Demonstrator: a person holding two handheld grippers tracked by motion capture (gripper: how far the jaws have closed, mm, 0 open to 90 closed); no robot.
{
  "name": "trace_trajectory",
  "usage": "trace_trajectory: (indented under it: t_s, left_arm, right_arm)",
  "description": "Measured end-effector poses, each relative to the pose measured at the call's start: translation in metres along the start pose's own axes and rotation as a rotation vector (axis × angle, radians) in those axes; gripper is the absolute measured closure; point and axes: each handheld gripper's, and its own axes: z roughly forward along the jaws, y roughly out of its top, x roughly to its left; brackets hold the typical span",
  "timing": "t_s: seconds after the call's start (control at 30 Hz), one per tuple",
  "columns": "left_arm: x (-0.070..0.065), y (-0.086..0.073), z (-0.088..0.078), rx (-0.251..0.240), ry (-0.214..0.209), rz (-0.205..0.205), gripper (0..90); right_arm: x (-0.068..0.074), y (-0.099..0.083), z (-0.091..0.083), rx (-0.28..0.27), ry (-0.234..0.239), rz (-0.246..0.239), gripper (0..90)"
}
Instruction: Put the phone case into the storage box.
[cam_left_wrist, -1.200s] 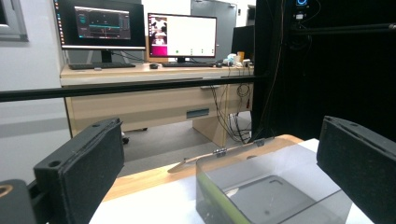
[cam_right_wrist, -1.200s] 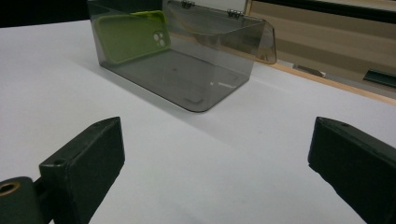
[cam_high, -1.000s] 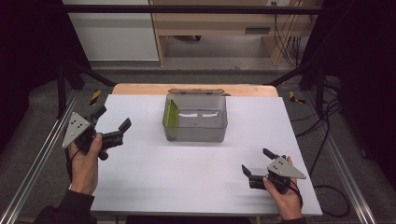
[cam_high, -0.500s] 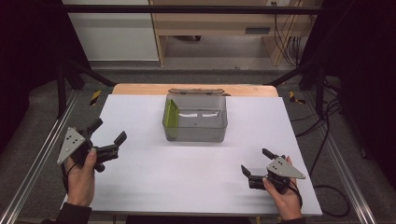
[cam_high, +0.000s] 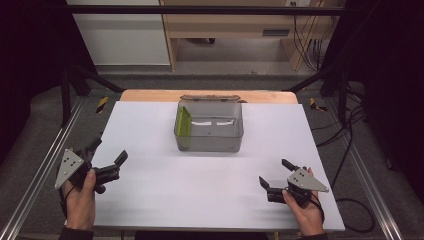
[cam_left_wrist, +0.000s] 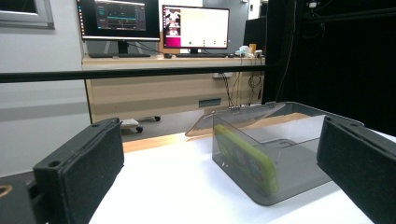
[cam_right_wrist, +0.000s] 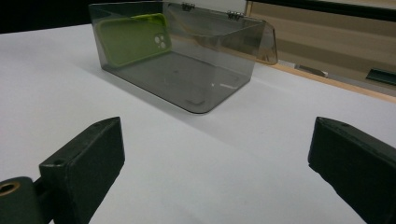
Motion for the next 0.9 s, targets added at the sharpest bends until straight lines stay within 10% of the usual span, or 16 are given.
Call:
trace_trajectory:
  t_s: [0.9]
  left_arm:
    - [-0.008,-0.027,-0.012,0.020,-0.062,-0.012,0.7]
  right_arm:
    - [0.001,0.000,0.000,-0.004,0.007,-0.002,4.0]
